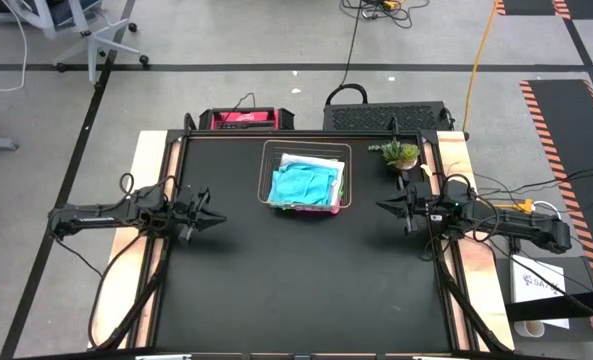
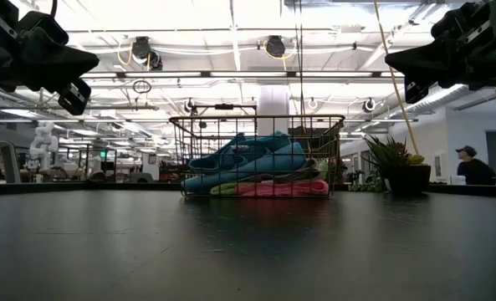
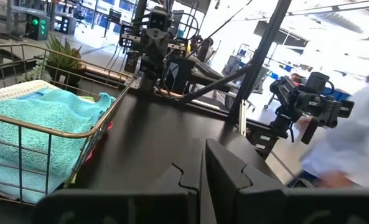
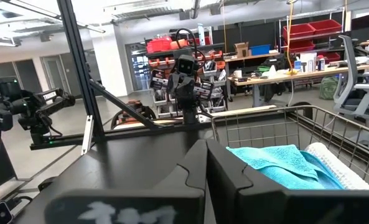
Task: Fold microfiber towels
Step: Return to Home Position
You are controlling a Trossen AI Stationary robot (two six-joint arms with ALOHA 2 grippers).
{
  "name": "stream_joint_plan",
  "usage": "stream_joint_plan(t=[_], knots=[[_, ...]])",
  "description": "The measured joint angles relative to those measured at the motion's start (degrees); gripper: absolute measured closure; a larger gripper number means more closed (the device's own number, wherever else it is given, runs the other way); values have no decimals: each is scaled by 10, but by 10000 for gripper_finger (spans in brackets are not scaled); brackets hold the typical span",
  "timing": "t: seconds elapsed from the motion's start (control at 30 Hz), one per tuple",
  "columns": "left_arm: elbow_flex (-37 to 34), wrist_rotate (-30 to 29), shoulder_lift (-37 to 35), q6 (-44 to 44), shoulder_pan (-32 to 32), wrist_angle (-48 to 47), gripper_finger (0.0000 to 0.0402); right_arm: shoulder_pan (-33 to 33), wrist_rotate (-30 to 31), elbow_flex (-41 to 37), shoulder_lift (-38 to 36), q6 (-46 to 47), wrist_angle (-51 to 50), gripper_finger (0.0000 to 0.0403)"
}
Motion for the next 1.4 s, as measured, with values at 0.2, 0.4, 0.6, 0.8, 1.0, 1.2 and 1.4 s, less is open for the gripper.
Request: stream_joint_plan(t=[0.2,0.4,0.6,0.8,1.0,1.2,1.4], knots=[[0,0,0,1,0,0,380,0,0,0,0,0,0,403],[0,0,0,-2,0,0,380,0,0,0,0,0,0,403],[0,0,0,-2,0,1,380,0,0,0,0,0,0,403],[0,0,0,-2,0,1,380,0,0,0,0,0,0,403],[0,0,0,-4,0,1,380,0,0,0,0,0,0,403],[0,0,0,-4,0,1,380,0,0,0,0,0,0,403],[0,0,0,-4,0,1,380,0,0,0,0,0,0,403]])
